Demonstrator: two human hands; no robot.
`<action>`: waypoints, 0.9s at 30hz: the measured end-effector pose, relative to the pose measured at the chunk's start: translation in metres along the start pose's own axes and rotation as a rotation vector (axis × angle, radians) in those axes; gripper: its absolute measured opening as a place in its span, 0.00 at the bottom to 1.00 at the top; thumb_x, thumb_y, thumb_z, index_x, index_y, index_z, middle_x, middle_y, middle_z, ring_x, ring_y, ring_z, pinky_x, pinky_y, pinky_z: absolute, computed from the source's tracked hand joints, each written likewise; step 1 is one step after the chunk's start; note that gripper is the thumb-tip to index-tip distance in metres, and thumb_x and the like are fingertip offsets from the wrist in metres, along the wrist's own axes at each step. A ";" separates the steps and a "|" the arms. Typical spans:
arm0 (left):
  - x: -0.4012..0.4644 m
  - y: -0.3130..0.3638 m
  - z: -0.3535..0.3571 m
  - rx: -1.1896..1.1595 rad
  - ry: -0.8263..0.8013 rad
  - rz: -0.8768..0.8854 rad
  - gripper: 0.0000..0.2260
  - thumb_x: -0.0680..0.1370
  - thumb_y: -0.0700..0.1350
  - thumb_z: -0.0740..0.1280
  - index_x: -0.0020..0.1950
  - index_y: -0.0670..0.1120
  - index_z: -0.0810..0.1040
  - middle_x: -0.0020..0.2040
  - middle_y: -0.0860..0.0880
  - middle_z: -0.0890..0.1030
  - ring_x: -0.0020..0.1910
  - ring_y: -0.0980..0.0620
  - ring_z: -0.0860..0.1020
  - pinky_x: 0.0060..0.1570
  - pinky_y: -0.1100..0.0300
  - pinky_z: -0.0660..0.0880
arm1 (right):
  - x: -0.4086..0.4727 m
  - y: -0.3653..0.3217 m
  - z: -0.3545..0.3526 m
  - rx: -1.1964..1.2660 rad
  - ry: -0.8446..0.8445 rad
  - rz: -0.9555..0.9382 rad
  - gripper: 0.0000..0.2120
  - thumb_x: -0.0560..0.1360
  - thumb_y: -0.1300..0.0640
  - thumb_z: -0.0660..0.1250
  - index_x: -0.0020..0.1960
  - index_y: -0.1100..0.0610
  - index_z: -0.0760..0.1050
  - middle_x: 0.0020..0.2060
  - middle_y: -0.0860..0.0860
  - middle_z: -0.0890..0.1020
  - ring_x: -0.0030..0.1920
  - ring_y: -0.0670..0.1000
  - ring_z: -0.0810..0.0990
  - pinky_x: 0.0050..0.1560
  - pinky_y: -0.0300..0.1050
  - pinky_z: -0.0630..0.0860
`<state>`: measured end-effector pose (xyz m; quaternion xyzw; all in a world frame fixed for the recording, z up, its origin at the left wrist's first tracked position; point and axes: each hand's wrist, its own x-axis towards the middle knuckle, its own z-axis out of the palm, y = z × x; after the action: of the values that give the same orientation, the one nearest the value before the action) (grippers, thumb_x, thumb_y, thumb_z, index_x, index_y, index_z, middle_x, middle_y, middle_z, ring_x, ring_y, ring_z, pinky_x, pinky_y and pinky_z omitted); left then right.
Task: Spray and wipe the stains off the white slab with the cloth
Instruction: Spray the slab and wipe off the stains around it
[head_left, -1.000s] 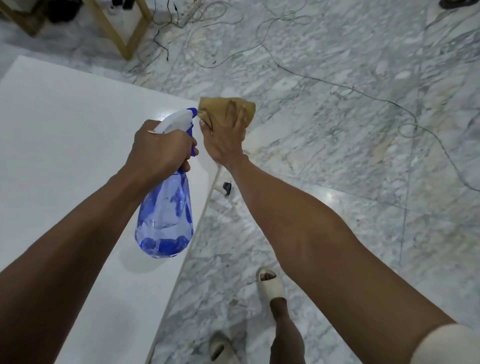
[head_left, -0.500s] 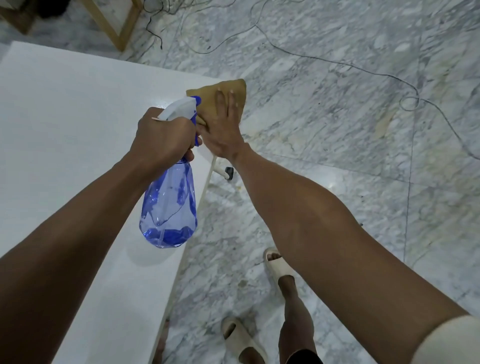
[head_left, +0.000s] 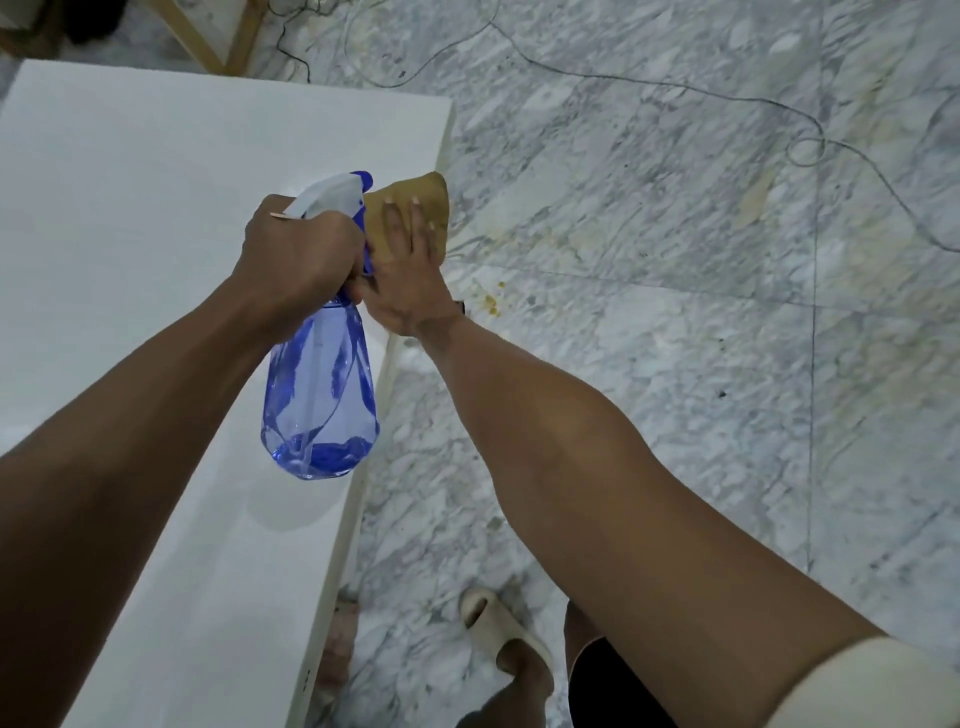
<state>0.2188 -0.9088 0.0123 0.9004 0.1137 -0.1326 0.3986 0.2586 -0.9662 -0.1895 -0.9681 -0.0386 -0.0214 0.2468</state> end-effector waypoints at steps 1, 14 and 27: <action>-0.005 -0.006 0.000 0.003 -0.006 0.008 0.05 0.71 0.34 0.60 0.39 0.37 0.75 0.24 0.44 0.73 0.24 0.48 0.74 0.30 0.63 0.73 | -0.009 -0.005 0.002 0.000 -0.015 -0.003 0.30 0.82 0.39 0.54 0.81 0.47 0.54 0.81 0.60 0.49 0.79 0.66 0.41 0.77 0.62 0.39; -0.110 -0.111 -0.038 0.124 -0.009 -0.025 0.09 0.67 0.34 0.61 0.43 0.33 0.76 0.34 0.36 0.76 0.28 0.46 0.75 0.32 0.59 0.76 | -0.133 -0.080 0.046 0.011 0.059 -0.021 0.24 0.82 0.40 0.55 0.77 0.42 0.63 0.80 0.62 0.52 0.79 0.68 0.43 0.77 0.64 0.41; -0.228 -0.215 -0.074 0.086 0.058 -0.187 0.20 0.63 0.38 0.59 0.50 0.32 0.80 0.47 0.30 0.83 0.30 0.43 0.77 0.46 0.46 0.81 | -0.271 -0.158 0.075 -0.007 0.009 -0.073 0.24 0.82 0.39 0.53 0.78 0.39 0.60 0.80 0.61 0.51 0.79 0.69 0.42 0.76 0.65 0.45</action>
<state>-0.0507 -0.7352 -0.0124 0.9056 0.2027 -0.1478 0.3420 -0.0233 -0.8095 -0.1962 -0.9668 -0.0725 -0.0348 0.2425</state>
